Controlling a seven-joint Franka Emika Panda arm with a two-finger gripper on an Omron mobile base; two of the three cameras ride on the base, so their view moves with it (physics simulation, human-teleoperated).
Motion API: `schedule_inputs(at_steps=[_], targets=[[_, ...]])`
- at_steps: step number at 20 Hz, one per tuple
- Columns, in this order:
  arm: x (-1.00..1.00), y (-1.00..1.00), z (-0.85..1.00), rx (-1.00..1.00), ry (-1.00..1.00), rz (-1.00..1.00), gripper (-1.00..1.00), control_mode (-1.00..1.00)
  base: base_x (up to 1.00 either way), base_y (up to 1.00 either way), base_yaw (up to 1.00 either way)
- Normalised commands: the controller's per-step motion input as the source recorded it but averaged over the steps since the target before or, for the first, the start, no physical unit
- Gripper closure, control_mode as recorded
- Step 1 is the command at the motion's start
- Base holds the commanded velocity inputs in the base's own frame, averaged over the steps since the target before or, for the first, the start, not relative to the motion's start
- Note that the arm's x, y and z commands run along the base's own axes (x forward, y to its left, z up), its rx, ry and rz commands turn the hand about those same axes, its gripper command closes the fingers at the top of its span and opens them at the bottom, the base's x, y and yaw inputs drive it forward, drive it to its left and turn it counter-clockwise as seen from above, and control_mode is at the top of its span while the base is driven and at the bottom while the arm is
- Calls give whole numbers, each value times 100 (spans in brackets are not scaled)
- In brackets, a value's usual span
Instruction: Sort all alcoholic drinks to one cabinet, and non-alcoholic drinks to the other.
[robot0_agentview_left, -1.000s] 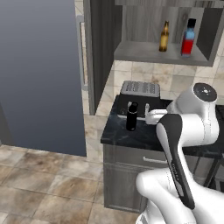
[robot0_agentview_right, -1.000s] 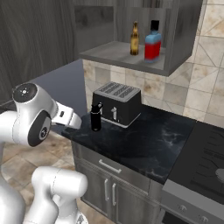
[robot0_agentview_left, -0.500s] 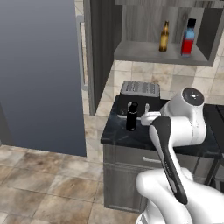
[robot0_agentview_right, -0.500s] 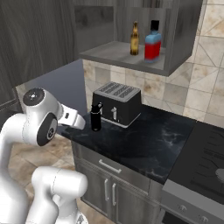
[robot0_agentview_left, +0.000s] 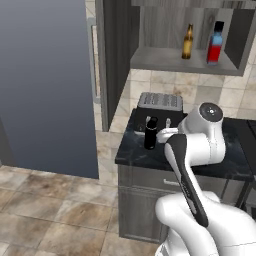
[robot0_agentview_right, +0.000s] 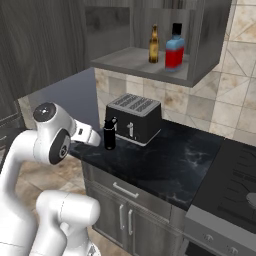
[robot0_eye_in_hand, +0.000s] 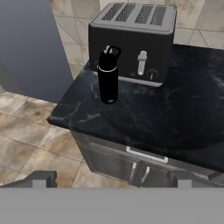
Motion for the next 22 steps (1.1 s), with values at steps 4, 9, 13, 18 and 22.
schedule_inputs(at_steps=[4, 9, 13, 18, 22], targets=[[28, 1, -9, 0, 0, 0, -100, -100, 0, 0, 0], [29, 0, -11, 0, 0, 0, -100, -100, 0, 0, 0], [30, 1, -11, 0, 0, 0, -100, -100, 0, 0, 0], [28, 2, -15, -1, 0, 0, -100, -100, 0, 0, 0], [27, 2, -15, -1, 0, 0, -100, -100, 0, 0, 0]])
